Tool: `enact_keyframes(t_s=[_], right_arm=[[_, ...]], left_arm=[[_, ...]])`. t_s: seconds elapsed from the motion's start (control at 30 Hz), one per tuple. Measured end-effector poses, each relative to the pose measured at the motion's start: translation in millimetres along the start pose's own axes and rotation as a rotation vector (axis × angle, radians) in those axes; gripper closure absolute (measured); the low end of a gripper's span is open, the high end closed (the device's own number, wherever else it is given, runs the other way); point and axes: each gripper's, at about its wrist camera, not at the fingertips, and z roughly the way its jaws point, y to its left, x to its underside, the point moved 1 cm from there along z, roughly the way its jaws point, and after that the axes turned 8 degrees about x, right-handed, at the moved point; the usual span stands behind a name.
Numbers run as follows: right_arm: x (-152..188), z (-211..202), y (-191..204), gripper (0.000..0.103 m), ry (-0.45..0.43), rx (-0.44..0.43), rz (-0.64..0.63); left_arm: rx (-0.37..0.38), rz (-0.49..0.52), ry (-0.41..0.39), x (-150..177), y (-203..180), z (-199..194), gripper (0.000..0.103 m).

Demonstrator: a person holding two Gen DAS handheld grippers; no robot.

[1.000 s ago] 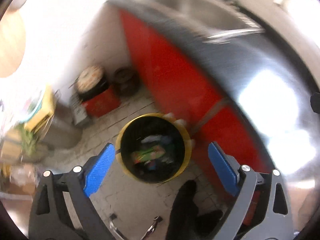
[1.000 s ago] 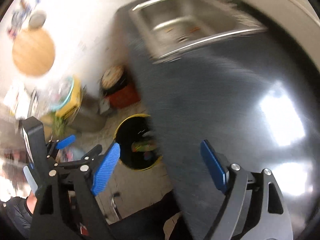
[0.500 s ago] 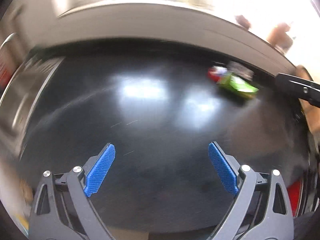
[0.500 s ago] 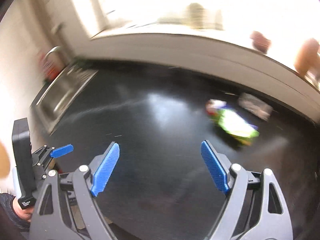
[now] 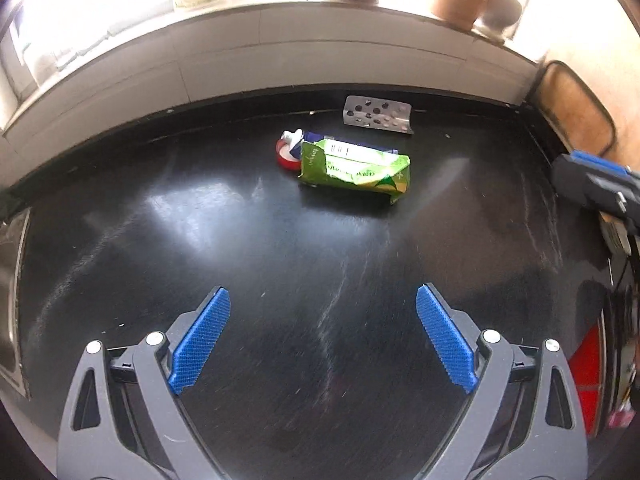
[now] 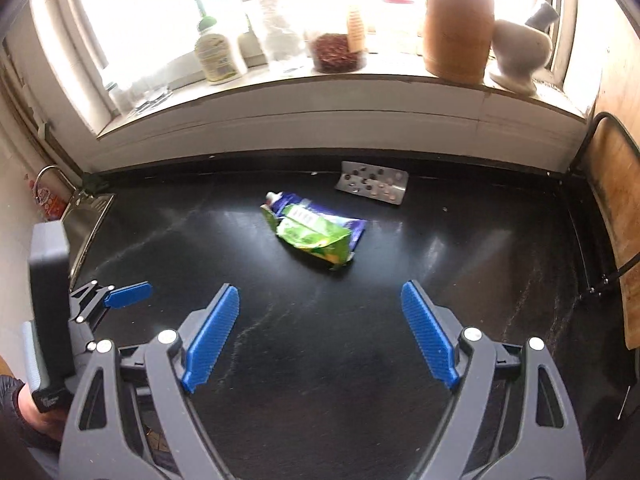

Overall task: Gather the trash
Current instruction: 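Grasp the green juice box with the left tool while the right tool grasps the blue toothpaste tube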

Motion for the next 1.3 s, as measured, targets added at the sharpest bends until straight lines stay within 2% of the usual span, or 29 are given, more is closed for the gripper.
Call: enact_keyframes(t_s=[0.13, 0.2, 0.43, 0.57, 0.63, 0.7, 0.77, 0.83, 0.93, 1.03, 1.13, 1.3], right_arm=[[-9, 14, -20, 0.022, 0.014, -0.004, -0.008], [-14, 23, -29, 0.022, 0.024, -0.004, -0.009], [-25, 58, -58, 0.022, 0.082, -0.015, -0.024], [-31, 79, -69, 0.022, 0.109, -0.02, -0.062], [-34, 90, -73, 0.022, 0.122, -0.022, -0.079], [-39, 103, -75, 0.022, 0.138, -0.035, -0.093], [-44, 117, -76, 0.022, 0.152, -0.048, -0.107], [-49, 130, -76, 0.022, 0.166, -0.058, -0.123], [-57, 148, -69, 0.022, 0.175, -0.075, -0.163], [-65, 164, -55, 0.022, 0.187, -0.101, -0.216], [-71, 184, -28, 0.022, 0.194, -0.138, -0.301], [-71, 215, 16, 0.023, 0.197, -0.194, -0.448]], left_arm=[[0.012, -0.163, 0.036, -26, 6, 33, 0.011], [0.029, -0.275, 0.059, -40, 8, 53, 0.011], [0.01, -0.492, 0.044, -81, -3, 115, 0.011], [0.002, -0.623, 0.082, -86, 2, 148, 0.012], [-0.012, -0.677, 0.063, -86, 6, 156, 0.012], [-0.021, -0.671, 0.046, -89, 7, 160, 0.013], [-0.016, -0.656, 0.038, -91, 7, 162, 0.023], [-0.002, -0.666, 0.052, -89, 11, 162, 0.052], [0.024, -0.658, 0.069, -84, 17, 156, 0.064], [0.037, -0.621, 0.083, -76, 22, 141, 0.072], [0.034, -0.581, 0.098, -62, 32, 123, 0.075], [-0.022, -0.524, 0.1, -39, 55, 95, 0.076]])
